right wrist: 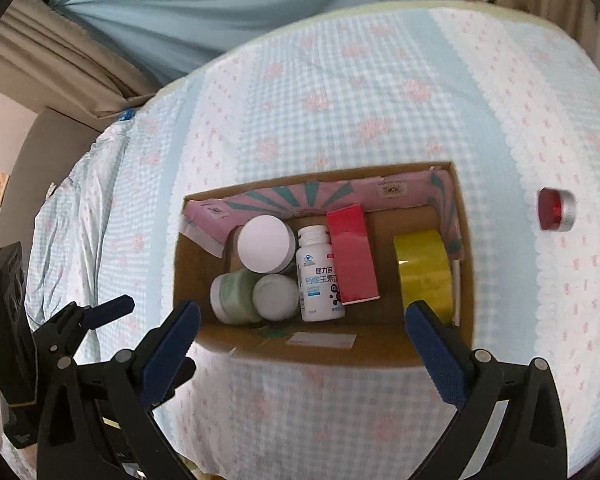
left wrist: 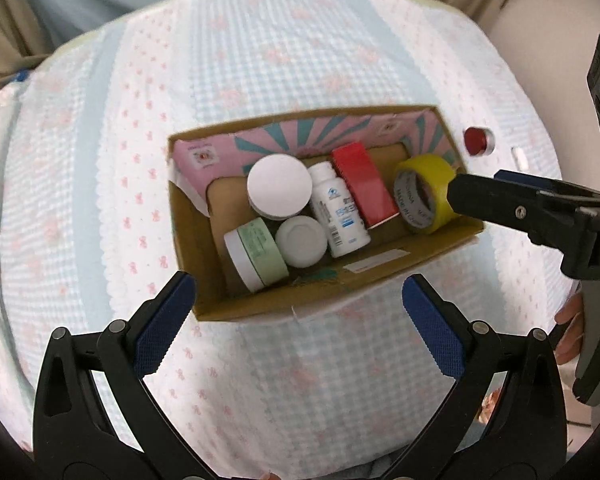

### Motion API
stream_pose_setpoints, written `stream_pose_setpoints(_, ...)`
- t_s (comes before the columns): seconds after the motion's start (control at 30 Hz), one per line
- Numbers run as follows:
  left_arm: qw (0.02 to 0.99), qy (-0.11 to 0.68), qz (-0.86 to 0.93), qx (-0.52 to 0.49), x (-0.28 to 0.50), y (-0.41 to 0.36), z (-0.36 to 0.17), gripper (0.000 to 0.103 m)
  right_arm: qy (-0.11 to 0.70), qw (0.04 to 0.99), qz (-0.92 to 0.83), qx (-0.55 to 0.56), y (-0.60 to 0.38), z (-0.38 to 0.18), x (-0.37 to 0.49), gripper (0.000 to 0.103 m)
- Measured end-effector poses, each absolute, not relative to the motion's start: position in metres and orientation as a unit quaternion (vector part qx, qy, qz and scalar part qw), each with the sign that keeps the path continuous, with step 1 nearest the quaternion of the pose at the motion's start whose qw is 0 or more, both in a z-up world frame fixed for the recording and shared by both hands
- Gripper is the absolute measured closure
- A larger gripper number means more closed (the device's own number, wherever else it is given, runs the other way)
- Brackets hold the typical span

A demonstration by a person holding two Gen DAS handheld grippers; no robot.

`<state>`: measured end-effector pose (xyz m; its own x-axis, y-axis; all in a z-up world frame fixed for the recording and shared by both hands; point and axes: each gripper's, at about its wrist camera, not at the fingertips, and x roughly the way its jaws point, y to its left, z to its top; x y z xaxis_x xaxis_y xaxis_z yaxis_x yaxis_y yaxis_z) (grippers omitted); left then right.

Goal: Organize rigid objects
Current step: 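Open both tools to drop the jar and pill bottle into the box, then grasp the red-and-silver PROYA jar with the left tool while the right tool grasps the white case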

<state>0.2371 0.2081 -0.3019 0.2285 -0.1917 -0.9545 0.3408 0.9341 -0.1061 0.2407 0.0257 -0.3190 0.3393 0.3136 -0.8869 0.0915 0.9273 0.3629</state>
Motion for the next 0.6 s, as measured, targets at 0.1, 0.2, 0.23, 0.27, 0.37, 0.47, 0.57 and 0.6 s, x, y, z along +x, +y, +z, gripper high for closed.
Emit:
stream_pose_setpoints(0.1,0.793,0.583,-0.167,0.060,0.228,0.206,-0.283,0.001,0.560,0.809,0.064,0.167,0.025,-0.300,0.229,0.001)
stream_pose_setpoints(0.2,0.804,0.568,-0.167,0.051,0.222,0.201,-0.263,0.001,0.550,0.817,0.055,0.166,0.020,-0.278,0.215,0.001)
stream_pose_setpoints(0.23,0.808,0.563,-0.166,0.048,0.219,0.199,-0.255,0.001,0.544,0.821,0.052,0.166,0.017,-0.268,0.209,0.001)
stream_pose_setpoints(0.27,0.811,0.559,-0.166,0.047,0.217,0.198,-0.249,0.001,0.539,0.824,0.049,0.165,0.014,-0.261,0.205,0.001)
stream_pose_setpoints(0.37,0.822,0.545,-0.159,0.046,0.210,0.186,-0.227,0.001,0.525,0.834,0.044,0.162,0.003,-0.241,0.192,0.001)
stream_pose_setpoints(0.47,0.830,0.533,-0.156,0.045,0.202,0.172,-0.210,0.001,0.505,0.847,0.039,0.159,-0.014,-0.219,0.176,0.001)
stream_pose_setpoints(0.57,0.839,0.520,-0.152,0.046,0.192,0.151,-0.190,0.001,0.485,0.859,0.037,0.160,-0.035,-0.200,0.159,0.001)
stream_pose_setpoints(0.6,0.842,0.516,-0.152,0.045,0.189,0.145,-0.186,0.001,0.480,0.862,0.037,0.159,-0.042,-0.195,0.155,0.001)
